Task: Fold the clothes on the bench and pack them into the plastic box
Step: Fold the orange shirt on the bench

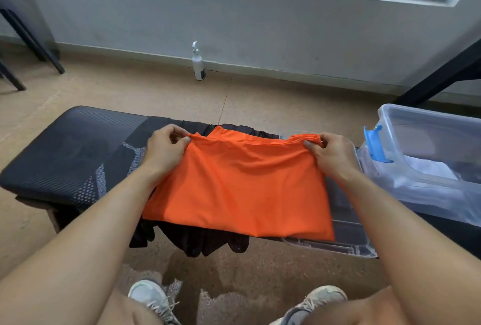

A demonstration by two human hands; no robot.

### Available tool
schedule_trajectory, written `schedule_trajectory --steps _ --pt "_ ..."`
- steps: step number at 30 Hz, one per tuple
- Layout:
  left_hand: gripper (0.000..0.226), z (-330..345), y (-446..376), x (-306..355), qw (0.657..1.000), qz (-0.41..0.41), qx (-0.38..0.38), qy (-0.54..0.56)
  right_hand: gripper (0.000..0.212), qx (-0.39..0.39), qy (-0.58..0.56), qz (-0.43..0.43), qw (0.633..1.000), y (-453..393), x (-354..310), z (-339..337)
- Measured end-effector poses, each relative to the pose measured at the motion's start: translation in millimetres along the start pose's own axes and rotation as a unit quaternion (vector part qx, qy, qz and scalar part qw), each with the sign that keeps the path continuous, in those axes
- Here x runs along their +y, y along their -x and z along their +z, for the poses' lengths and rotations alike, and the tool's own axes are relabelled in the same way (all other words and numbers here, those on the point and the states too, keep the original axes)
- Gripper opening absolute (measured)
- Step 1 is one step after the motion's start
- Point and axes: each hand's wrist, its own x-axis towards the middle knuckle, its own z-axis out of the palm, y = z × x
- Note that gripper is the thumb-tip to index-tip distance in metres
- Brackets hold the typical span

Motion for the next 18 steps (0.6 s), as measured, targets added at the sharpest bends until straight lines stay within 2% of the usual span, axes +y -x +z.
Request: schedule_trajectory --steps 4,7,11,13,15,18 --pt "0.006 6.6 -4.2 1.9 1.0 0.01 0.019 0.004 0.023 0.001 0.054 0.011 0.998 -0.5 -0.7 1.8" --pt "0.004 11.2 -3.5 4.5 0.999 0.011 0.03 0.001 0.038 -0.008 0.101 0.042 0.994 -0.9 -1.7 0.6" --pt "0.011 13.6 1.3 11.0 0.999 0.01 0.044 -0.004 0.057 -0.1 0.144 0.096 0.98 -4.1 2.4 -4.9" --pt "0.02 14.2 5.1 19.1 0.997 0.039 0.064 -0.021 0.052 -0.111 0.108 0.102 0.983 0.3 0.4 -6.8" --pt "0.016 16.0 12.3 31.2 0.994 0.08 0.058 -0.05 0.04 -0.106 0.043 0.101 0.988 3.5 1.3 -5.3" --pt "0.011 24.2 24.1 40.4 0.987 0.129 -0.028 -0.088 0.03 -0.099 -0.058 0.089 0.989 6.6 -0.1 -2.1"
